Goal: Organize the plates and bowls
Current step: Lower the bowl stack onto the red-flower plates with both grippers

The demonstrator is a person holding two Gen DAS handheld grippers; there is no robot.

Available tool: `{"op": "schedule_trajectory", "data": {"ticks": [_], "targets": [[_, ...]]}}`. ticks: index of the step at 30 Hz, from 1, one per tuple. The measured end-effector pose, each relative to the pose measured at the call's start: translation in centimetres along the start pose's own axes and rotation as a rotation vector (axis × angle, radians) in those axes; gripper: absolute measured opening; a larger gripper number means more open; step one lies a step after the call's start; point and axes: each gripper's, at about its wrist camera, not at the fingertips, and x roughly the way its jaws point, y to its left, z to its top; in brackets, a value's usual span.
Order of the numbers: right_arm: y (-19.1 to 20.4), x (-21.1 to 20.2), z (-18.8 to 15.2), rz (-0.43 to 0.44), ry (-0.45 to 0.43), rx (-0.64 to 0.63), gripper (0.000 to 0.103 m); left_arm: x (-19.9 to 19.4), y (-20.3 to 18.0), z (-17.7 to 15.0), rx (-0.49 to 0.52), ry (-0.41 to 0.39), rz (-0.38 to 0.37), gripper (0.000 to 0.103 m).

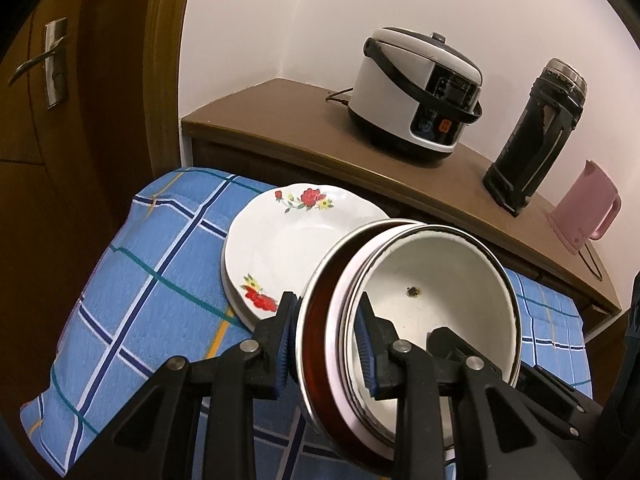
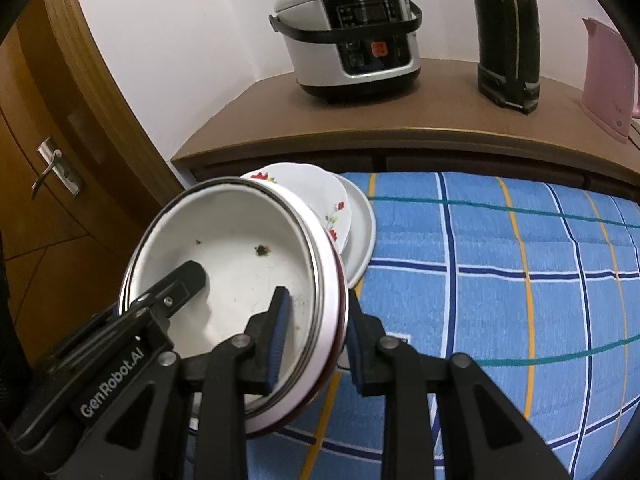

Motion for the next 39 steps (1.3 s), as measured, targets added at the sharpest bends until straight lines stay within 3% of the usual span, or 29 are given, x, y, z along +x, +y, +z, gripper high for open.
{"op": "schedule_trajectory", "data": {"ticks": [39], "targets": [[-0.4, 3.9, 6.1, -0.012, -0.014, -0.018, 0.026, 4.6, -0.3, 5.8, -0.019, 0.002, -0.02, 0.031]]}}
